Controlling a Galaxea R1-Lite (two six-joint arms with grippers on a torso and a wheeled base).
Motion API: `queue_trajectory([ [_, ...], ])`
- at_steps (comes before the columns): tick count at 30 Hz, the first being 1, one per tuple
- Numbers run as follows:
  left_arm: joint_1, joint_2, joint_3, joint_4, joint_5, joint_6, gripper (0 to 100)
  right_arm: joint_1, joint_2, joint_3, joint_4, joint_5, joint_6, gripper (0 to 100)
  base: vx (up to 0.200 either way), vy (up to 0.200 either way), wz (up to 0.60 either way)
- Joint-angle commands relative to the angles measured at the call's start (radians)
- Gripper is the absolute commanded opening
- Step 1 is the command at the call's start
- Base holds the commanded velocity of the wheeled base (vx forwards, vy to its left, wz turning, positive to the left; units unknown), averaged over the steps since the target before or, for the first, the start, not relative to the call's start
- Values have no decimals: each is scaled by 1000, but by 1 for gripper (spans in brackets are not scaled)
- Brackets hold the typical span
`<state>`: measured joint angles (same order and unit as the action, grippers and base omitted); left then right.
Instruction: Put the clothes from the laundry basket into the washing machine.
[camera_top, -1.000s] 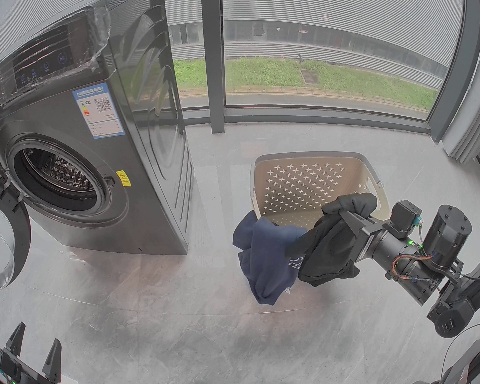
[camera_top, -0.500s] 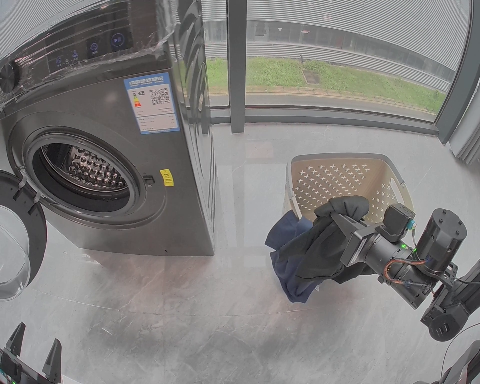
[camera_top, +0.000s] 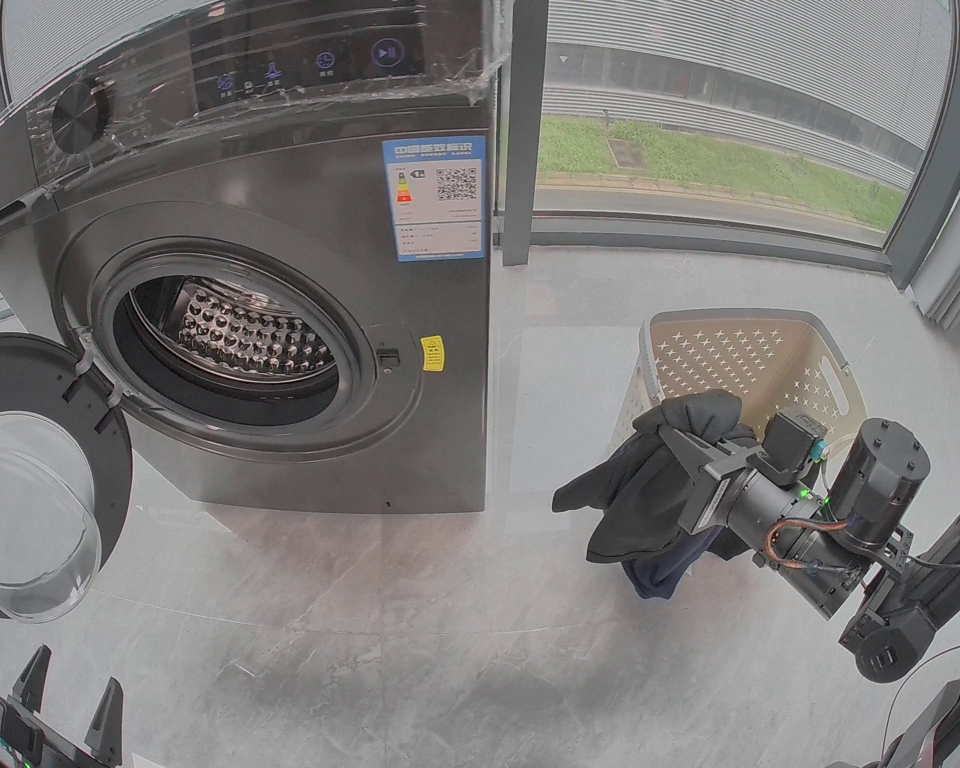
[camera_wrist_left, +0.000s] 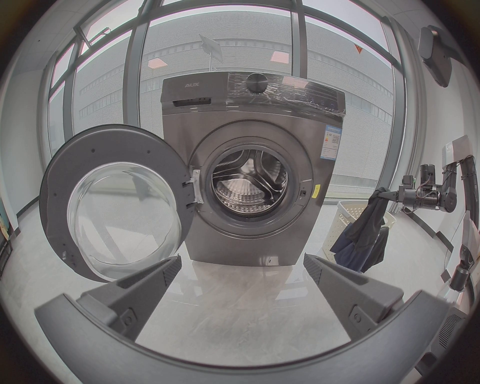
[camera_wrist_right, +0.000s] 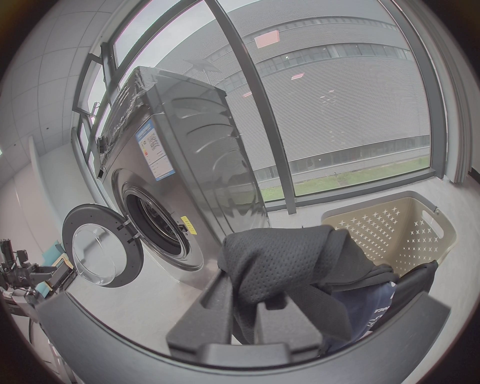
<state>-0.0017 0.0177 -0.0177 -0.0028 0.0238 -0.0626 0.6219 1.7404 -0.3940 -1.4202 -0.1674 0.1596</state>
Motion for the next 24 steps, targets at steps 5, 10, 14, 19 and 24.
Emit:
queue_trajectory([
  [5, 0, -7, 16, 0, -1, 0, 100, -8, -38, -2, 6, 0, -3, 0, 0, 80, 0],
  [10, 0, -7, 16, 0, 1, 0, 100, -8, -38, 0, 3, 0, -3, 0, 0, 0, 0],
  [14, 0, -7, 16, 0, 1, 0, 100, -8, -38, 4, 3, 0, -3, 0, -200, 0, 0],
  [19, 0, -7, 16, 0, 1, 0, 100, -8, -36, 7, 1, 2, -3, 0, -200, 0, 0],
  [24, 0, -7, 16, 0, 1, 1, 100, -10, -38, 7, 1, 2, -3, 0, -200, 0, 0],
])
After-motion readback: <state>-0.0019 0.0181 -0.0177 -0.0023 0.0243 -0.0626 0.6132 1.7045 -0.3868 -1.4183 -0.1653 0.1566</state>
